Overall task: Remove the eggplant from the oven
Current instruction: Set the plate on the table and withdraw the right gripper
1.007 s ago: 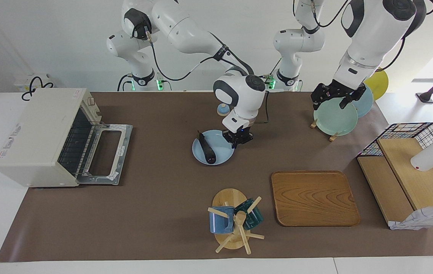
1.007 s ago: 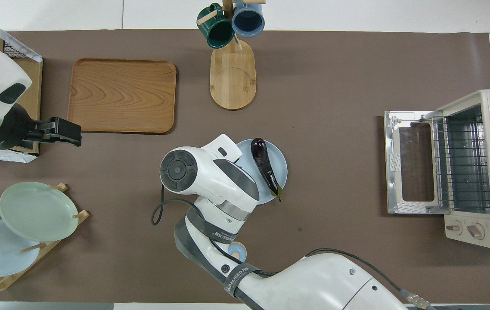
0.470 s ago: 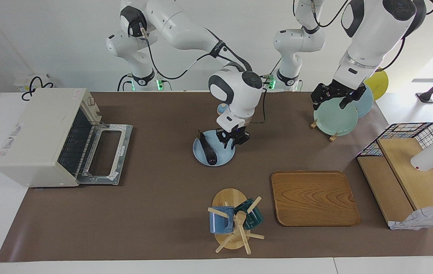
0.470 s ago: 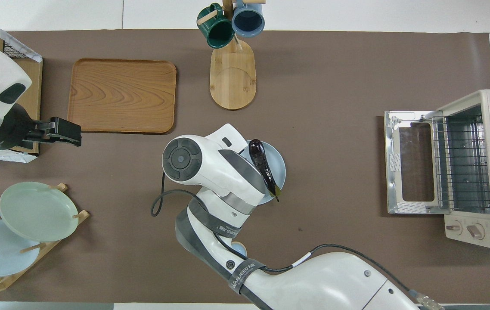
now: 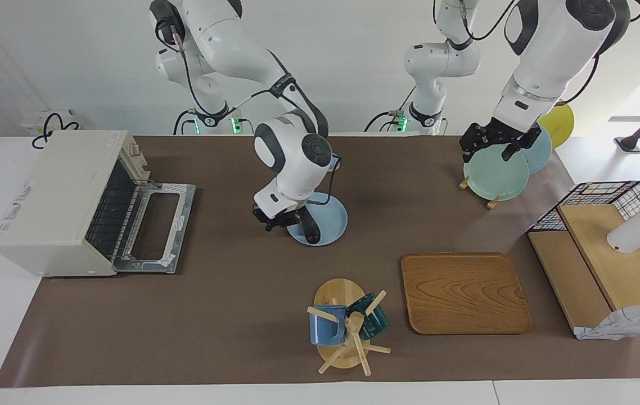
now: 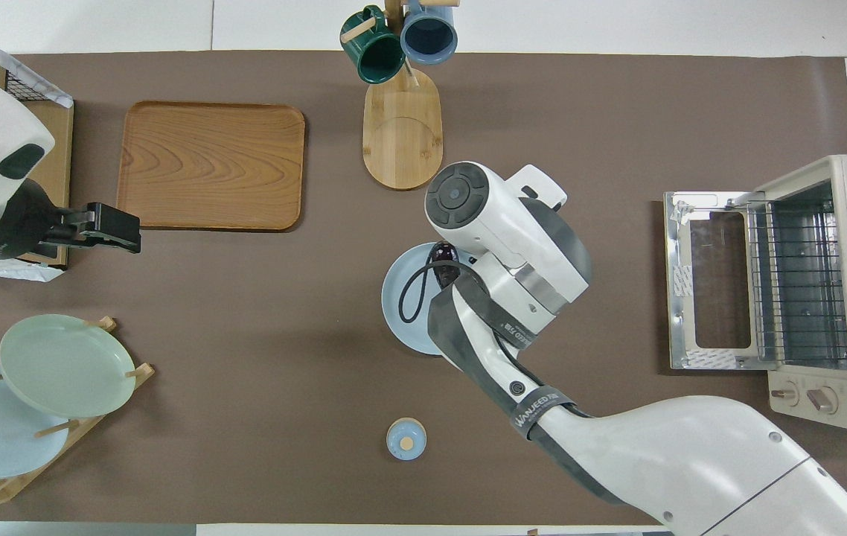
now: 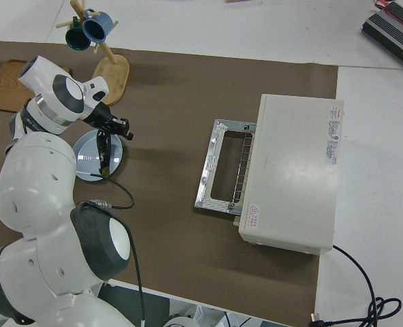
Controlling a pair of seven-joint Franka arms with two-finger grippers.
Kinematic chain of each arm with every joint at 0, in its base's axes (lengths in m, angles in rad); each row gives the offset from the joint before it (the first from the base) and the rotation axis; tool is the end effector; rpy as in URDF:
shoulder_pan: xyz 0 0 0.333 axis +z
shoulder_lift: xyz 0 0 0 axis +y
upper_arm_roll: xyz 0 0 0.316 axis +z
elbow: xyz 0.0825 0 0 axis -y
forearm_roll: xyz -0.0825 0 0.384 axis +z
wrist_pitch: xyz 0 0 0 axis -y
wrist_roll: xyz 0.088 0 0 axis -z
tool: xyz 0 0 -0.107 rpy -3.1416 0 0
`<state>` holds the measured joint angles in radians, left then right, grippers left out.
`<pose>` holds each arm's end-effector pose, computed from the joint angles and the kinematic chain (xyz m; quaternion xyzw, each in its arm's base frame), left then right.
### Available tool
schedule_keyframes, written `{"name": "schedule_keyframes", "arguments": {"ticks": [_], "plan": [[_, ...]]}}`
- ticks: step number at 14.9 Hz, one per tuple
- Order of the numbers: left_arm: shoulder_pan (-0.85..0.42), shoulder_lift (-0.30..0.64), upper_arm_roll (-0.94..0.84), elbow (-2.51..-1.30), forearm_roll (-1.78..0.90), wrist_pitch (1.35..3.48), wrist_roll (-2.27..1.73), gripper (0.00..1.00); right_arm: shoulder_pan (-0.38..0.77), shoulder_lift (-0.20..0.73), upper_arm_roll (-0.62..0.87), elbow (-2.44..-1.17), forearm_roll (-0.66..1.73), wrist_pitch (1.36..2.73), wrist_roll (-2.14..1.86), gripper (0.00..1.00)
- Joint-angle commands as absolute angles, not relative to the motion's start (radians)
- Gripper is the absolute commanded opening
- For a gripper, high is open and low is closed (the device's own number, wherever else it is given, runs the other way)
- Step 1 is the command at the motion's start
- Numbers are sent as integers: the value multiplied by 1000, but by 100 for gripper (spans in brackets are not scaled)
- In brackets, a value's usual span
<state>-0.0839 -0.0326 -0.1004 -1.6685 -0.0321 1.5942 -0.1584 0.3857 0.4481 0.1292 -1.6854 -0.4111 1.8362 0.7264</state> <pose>0.5342 -0.1039 0.5982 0.9996 -0.0122 -0.0231 0.0106 0.5731 0.2787 0.3248 0.9767 -0.0236 -0.0231 0.2120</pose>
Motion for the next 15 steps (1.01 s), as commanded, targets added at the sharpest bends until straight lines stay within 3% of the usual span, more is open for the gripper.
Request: {"name": "schedule_keyframes", "arguments": {"ticks": [1, 9, 15], "plan": [[-75, -40, -103, -1675, -34, 1594, -153, 100, 281, 391, 140, -1802, -486, 1894, 634, 0], [-89, -41, -104, -1675, -34, 1603, -160, 100, 121, 356, 140, -1983, -535, 2046, 574, 0], [-210, -51, -113, -1733, -44, 1679, -282, 100, 67, 354, 140, -1983, -563, 2019, 449, 0]]}}
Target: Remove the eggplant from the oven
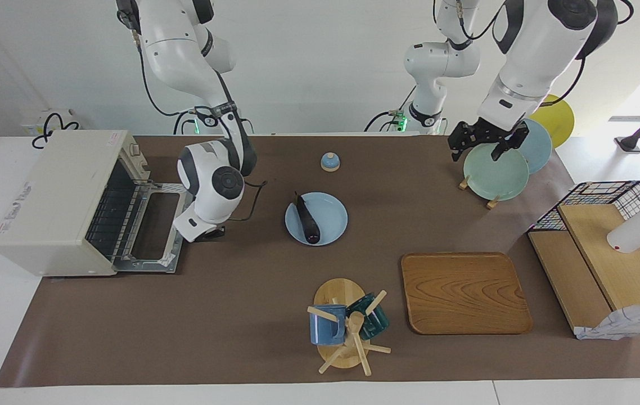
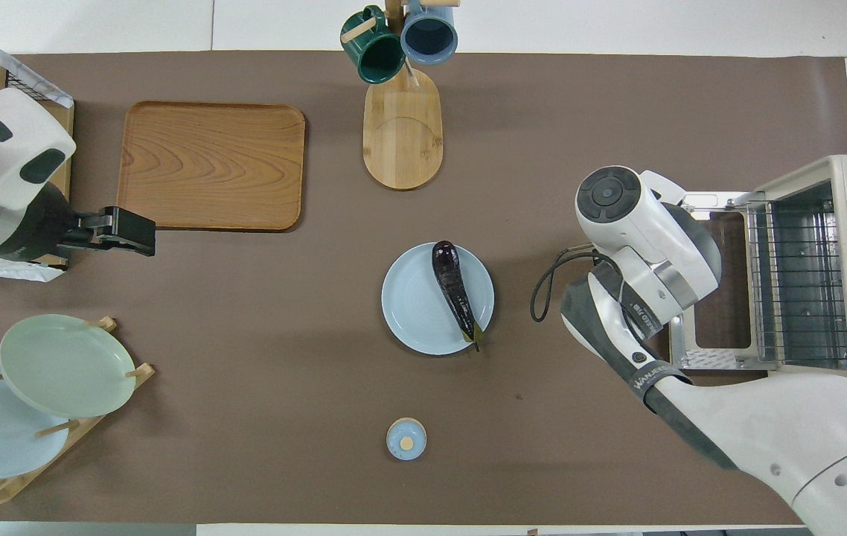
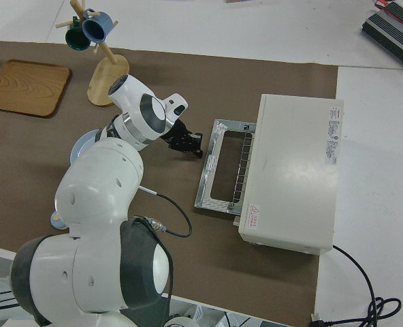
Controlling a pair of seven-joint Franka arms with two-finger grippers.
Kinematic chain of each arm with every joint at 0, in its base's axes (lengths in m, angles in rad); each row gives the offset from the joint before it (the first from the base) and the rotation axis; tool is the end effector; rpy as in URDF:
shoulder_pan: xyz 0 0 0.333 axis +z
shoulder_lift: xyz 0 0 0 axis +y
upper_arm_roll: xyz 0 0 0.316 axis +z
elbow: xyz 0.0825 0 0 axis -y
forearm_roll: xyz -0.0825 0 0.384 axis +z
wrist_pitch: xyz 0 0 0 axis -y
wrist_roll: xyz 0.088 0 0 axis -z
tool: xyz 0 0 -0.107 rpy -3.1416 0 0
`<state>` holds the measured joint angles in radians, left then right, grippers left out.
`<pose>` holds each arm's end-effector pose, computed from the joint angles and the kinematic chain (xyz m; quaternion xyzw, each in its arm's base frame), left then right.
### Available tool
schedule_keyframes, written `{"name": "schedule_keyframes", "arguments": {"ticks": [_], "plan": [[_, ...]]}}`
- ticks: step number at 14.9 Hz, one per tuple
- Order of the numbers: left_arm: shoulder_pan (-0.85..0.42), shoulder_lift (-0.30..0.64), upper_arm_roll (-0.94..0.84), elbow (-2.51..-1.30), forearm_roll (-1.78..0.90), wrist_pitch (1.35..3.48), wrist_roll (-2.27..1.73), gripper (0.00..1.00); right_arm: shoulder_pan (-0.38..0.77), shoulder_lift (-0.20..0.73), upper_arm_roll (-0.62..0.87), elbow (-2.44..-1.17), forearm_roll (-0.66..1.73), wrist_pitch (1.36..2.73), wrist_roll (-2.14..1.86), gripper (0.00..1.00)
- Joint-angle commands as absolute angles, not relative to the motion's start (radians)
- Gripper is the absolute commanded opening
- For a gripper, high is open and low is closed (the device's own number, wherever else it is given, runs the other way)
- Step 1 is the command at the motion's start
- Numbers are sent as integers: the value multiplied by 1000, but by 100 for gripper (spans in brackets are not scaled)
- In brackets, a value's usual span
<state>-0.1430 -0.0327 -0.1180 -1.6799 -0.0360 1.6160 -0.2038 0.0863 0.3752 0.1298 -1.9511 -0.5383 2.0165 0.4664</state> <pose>0.5263 -0.1454 0.5947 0.9994 -0.0274 -0.0190 0.0120 0.5788 0.0939 0.2712 0.9694 0.0284 -0.0706 0.2334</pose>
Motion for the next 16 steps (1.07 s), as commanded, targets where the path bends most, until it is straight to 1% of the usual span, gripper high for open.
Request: {"name": "schedule_keyframes", "arguments": {"ticks": [1, 2, 4, 6, 9, 11, 13, 16], "plan": [[-251, -46, -114, -1755, -52, 1719, -354, 100, 69, 351, 140, -1980, -563, 2000, 448, 0], [-286, -45, -114, -1781, -69, 1761, -414, 100, 69, 344, 140, -1976, -563, 1979, 443, 0], [-340, -20, -114, -1802, -98, 1814, -495, 100, 58, 295, 141, -1974, -563, 1962, 364, 0], [-414, 46, -114, -1801, -107, 1873, -572, 100, 48, 246, 143, -1956, -557, 1909, 307, 0], [-492, 138, -112, -1801, -107, 1975, -643, 100, -18, 155, 144, -1954, -506, 1884, 149, 0], [-523, 176, -113, -1812, -107, 2061, -659, 100, -63, 106, 143, -1954, -473, 1855, 63, 0], [-567, 193, -113, -1847, -107, 2167, -724, 100, -112, 87, 143, -1954, -469, 1839, -9, 0], [-604, 291, -112, -1839, -107, 2284, -745, 100, -172, 66, 140, -1953, -405, 1838, -106, 0]]}}
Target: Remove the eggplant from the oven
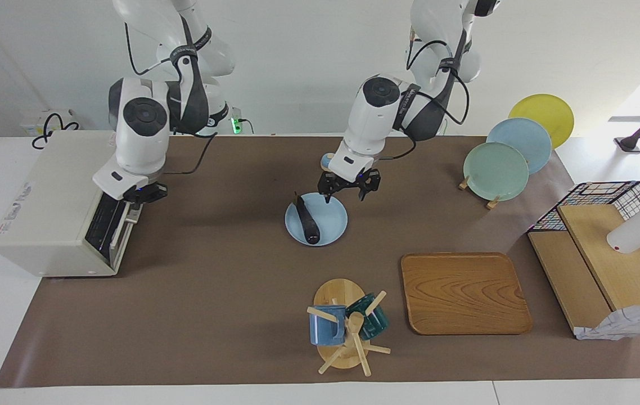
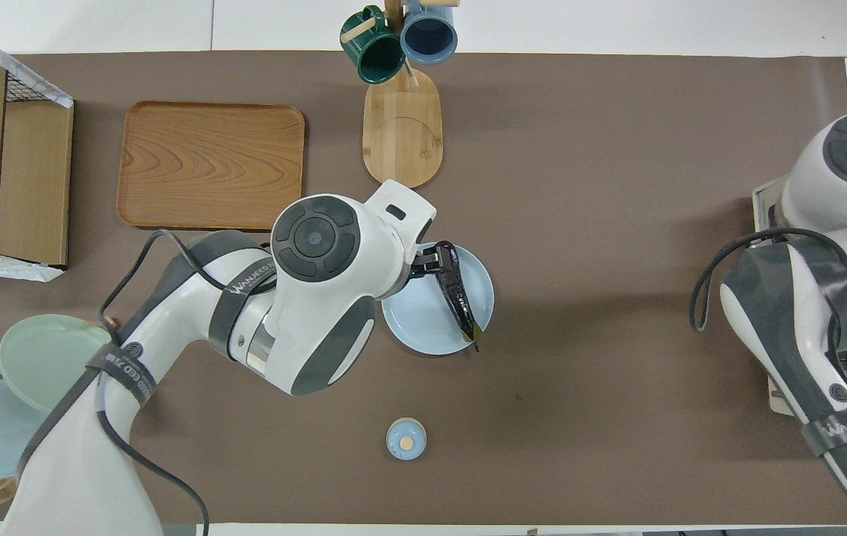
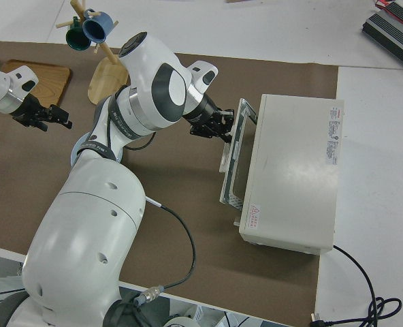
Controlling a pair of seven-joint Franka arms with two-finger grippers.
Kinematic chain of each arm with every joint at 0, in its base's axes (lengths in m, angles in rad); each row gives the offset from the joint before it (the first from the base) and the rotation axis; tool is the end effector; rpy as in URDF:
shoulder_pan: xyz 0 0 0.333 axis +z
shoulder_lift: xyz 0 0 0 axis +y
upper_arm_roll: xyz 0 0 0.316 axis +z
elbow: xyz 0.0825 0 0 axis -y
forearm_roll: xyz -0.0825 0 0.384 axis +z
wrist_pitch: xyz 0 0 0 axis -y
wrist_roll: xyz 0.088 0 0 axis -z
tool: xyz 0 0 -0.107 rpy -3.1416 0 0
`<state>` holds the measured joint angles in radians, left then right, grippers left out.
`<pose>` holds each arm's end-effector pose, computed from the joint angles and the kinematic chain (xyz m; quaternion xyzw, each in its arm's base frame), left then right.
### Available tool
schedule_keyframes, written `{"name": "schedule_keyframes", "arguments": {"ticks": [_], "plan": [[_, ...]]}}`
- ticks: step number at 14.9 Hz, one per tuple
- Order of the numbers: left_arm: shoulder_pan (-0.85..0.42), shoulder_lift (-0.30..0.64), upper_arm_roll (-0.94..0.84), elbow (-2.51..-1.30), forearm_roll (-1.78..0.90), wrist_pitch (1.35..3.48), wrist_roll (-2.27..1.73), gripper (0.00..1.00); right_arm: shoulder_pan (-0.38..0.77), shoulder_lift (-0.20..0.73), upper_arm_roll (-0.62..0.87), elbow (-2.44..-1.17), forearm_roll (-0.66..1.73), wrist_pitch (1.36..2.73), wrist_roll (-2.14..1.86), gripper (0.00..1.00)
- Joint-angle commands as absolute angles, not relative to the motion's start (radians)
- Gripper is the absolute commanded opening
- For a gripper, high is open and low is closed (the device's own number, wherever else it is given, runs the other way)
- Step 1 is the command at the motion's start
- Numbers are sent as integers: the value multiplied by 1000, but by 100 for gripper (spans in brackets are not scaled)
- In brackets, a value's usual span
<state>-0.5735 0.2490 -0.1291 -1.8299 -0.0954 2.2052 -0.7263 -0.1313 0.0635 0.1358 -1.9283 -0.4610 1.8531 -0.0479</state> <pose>0.4851 -0.4085 0.4106 0.9956 0.0405 0.0116 0.0839 0.5623 -0.0334 0.4508 0.9698 0.1042 -0.0714 0.2088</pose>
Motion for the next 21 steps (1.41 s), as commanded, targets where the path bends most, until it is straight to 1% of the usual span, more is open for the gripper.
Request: {"name": "schedule_keyframes", "arguments": {"ticks": [1, 2, 3, 5, 7, 9, 10, 11, 12, 13, 15, 18, 20, 21], "plan": [[-612, 320, -113, -1829, -107, 2310, -771, 100, -187, 52, 140, -1948, -384, 1823, -129, 0], [-632, 369, -112, -1797, -107, 2336, -793, 100, -189, 32, 141, -1941, -365, 1781, -138, 0], [-638, 397, -112, -1780, -107, 2354, -805, 100, -187, 6, 141, -1933, -336, 1741, -138, 0], [-640, 414, -112, -1776, -107, 2378, -807, 100, -180, -49, 141, -1916, -299, 1697, -138, 0], [-643, 434, -112, -1782, -107, 2413, -808, 100, -176, -81, 143, -1876, -243, 1660, -140, 0], [-663, 442, -110, -1789, -107, 2430, -810, 100, -178, -69, 143, -1792, -166, 1611, -141, 3], [-664, 448, -110, -1787, -107, 2433, -814, 99, -178, -55, 143, -1772, -147, 1617, -141, 5], [-664, 451, -110, -1789, -107, 2444, -816, 97, -176, -52, 144, -1770, -106, 1623, -134, 22], [-664, 451, -110, -1790, -107, 2448, -818, 97, -176, -51, 144, -1763, -62, 1617, -132, 55], [-670, 451, -109, -1796, -107, 2450, -819, 95, -178, -49, 146, -1755, -36, 1611, -133, 100], [-675, 451, -109, -1804, -106, 2450, -821, 92, -166, -49, 150, -1718, -24, 1612, -130, 100], [-675, 449, -107, -1815, -106, 2448, -821, 81, -156, -8, 150, -1669, -38, 1605, -130, 100], [-675, 449, -107, -1815, -106, 2447, -821, 67, -143, 29, 149, -1629, -46, 1572, -130, 100], [-675, 449, -107, -1815, -106, 2441, -821, 57, -123, 15, 140, -1638, -46, 1560, -130, 100]]}}
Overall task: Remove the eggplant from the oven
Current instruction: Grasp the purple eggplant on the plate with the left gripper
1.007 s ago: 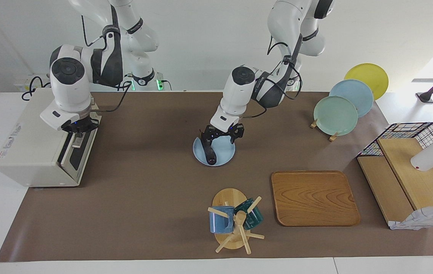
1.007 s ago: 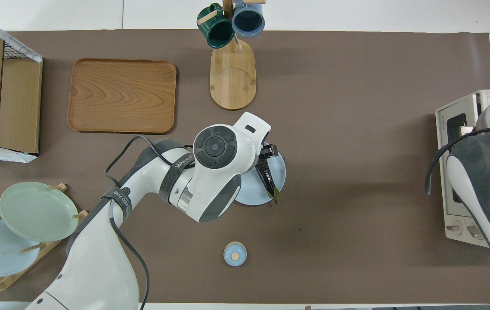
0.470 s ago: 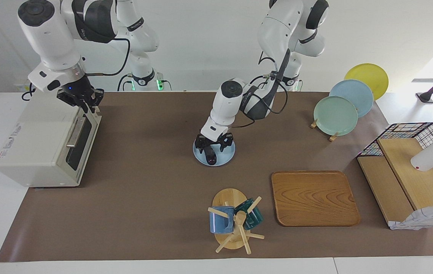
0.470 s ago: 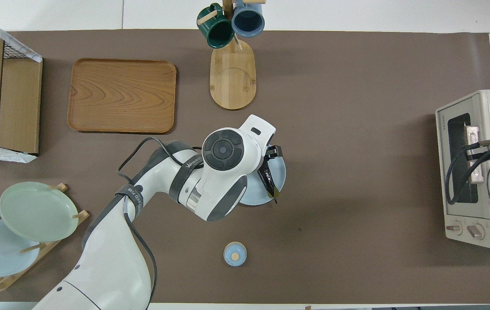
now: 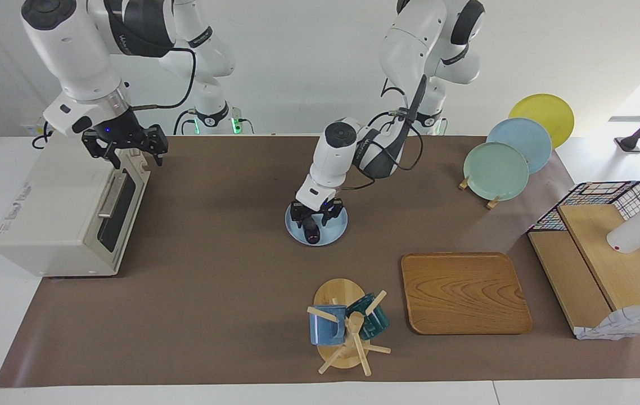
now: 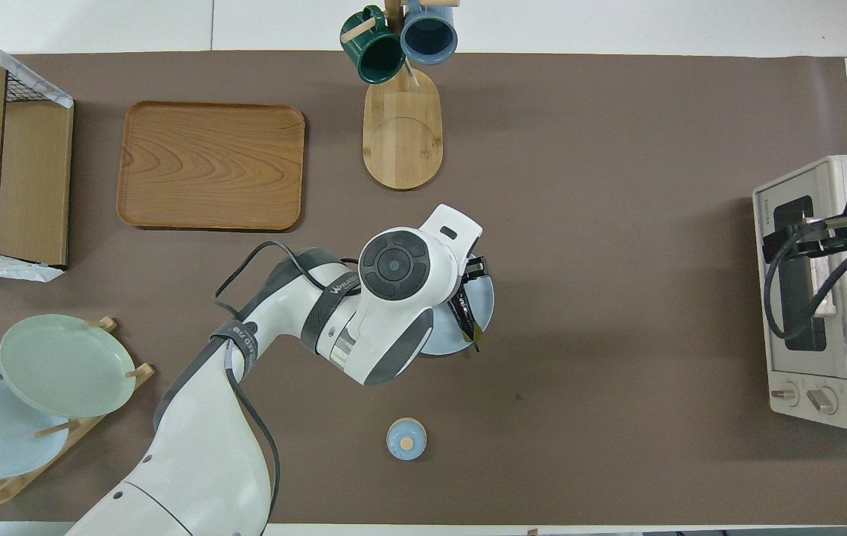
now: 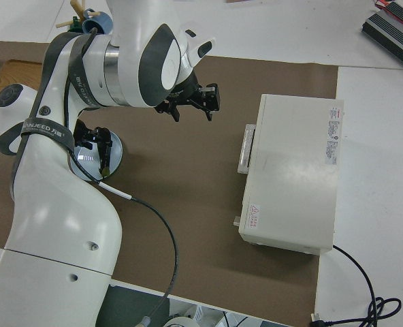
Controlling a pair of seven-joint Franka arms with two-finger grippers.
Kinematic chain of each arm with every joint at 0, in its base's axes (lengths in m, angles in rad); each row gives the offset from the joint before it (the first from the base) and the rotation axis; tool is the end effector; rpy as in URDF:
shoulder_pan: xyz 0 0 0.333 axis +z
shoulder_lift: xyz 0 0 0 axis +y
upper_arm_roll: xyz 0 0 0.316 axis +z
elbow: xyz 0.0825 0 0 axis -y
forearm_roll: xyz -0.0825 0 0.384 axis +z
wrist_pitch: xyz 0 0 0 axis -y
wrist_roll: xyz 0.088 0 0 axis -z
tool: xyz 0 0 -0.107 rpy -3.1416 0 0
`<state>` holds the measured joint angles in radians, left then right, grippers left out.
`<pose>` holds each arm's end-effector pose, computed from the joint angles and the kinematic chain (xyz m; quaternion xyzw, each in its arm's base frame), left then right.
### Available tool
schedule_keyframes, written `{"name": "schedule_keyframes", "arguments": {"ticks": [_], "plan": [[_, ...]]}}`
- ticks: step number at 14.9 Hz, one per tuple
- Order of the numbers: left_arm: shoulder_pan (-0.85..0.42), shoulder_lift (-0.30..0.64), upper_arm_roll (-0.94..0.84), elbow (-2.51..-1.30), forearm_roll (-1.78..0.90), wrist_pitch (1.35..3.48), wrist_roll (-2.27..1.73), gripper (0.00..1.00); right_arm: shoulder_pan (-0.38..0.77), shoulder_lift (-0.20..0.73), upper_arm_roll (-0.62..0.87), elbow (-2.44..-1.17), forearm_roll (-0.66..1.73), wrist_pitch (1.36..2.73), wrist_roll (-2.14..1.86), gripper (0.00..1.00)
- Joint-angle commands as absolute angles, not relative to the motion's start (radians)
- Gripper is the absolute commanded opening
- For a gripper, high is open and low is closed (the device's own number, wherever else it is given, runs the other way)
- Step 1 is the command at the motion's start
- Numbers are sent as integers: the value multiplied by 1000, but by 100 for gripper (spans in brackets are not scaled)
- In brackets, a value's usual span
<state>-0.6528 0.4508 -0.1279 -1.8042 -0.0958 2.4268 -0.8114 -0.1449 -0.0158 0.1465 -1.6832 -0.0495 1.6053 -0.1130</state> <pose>0.4786 -0.4642 0.3145 0.9927 0.0572 0.0167 0.1050 0.5489 -0.0037 0.5831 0.9974 0.0588 -0.0325 0.0241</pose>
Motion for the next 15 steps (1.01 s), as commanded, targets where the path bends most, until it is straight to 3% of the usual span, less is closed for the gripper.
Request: {"name": "schedule_keyframes", "arguments": {"ticks": [1, 3, 7, 15], "plan": [[-675, 449, -107, -1813, -106, 2436, -819, 47, -109, 5, 135, -1649, -49, 1556, -129, 100], [-673, 448, -107, -1812, -104, 2433, -819, 28, -46, -8, 66, -1657, -49, 1568, -127, 100], [-664, 442, -106, -1804, -101, 2402, -816, 0, 5, -20, 20, -1670, -49, 1562, -92, 100], [-514, 325, -106, -1734, -100, 2185, -743, 0, -44, -40, 5, -1700, -45, 1588, -71, 100]]}}
